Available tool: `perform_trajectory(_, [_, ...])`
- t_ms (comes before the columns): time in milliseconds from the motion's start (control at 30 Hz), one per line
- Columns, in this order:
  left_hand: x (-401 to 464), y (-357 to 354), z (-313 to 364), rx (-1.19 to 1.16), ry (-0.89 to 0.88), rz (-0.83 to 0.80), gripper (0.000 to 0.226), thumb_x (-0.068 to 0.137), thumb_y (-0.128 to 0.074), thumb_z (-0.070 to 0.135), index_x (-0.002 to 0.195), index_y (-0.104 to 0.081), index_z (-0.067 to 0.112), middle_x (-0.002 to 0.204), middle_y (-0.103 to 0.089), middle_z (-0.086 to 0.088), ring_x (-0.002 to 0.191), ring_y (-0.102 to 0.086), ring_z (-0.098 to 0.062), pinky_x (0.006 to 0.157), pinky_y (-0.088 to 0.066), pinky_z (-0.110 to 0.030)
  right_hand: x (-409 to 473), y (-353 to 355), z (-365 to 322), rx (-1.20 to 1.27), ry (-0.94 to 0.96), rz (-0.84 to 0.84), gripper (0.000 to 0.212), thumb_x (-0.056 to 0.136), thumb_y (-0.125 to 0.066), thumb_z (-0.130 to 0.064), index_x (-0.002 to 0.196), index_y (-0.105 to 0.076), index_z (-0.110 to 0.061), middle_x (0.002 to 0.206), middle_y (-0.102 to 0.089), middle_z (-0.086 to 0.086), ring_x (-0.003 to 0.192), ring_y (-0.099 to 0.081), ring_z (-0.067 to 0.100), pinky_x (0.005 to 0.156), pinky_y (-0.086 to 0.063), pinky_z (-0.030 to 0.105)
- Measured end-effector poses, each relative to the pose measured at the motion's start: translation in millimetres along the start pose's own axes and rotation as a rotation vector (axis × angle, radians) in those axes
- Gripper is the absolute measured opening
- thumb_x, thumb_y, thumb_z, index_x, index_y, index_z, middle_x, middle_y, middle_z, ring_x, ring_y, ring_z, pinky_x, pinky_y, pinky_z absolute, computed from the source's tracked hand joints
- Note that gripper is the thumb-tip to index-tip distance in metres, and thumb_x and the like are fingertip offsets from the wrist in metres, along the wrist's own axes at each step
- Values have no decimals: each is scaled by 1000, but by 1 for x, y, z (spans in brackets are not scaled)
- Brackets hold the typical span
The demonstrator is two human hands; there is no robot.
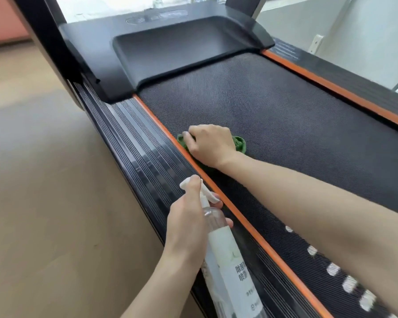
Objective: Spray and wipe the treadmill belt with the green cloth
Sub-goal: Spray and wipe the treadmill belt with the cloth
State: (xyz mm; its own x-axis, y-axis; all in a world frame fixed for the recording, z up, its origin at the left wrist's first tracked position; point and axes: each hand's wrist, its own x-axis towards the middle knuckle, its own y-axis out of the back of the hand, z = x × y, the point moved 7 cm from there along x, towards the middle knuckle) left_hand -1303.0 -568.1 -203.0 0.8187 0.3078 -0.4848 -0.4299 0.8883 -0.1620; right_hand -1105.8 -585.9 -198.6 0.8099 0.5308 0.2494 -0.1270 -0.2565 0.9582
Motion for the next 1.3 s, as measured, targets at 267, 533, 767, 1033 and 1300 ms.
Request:
perform_trajectory(267, [4,-1,1,15,-1,-3,64,104,-47,50,88,-65,-10,73,-73,3,58,-75,-28,53,-58,-30,-200,55,47,35,213,-117,41,101,-36,-44,66,-45,-24,63,-50,-11,62,-57,13,52,-46,33])
perform_trajectory(533, [4,-3,-1,95,26,36,60,103,-47,52,84,-72,2,65,-74,1,58,-76,-24,53,-57,-28,-61,18,16,-22,165,135,35,94,-52,-38,64,-52,-20,65,-60,-1,63,-64,27,49,-35,30])
perform_trajectory(767, [4,-1,-1,88,46,68,57,103,-52,51,79,-71,3,81,-78,-13,59,-74,-30,61,-58,-37,-45,13,9,-8,-64,15,39,95,-45,-43,75,-66,-17,82,-72,2,81,-68,30,63,-41,34])
perform_trajectory(1033, [28,-48,13,114,69,-7,48,101,-58,46,79,-72,7,81,-73,-13,56,-69,-29,62,-57,-34,-223,71,87,12,159,12,34,93,-51,-40,64,-44,-24,61,-50,-5,55,-55,20,48,-40,33])
perform_trajectory(1300, [45,-83,4,232,59,-68,50,104,-54,46,85,-72,3,84,-74,-15,58,-72,-26,65,-58,-37,-29,30,202,-169,-361,86,42,100,-34,-42,88,-64,-16,91,-68,5,81,-63,31,68,-33,35])
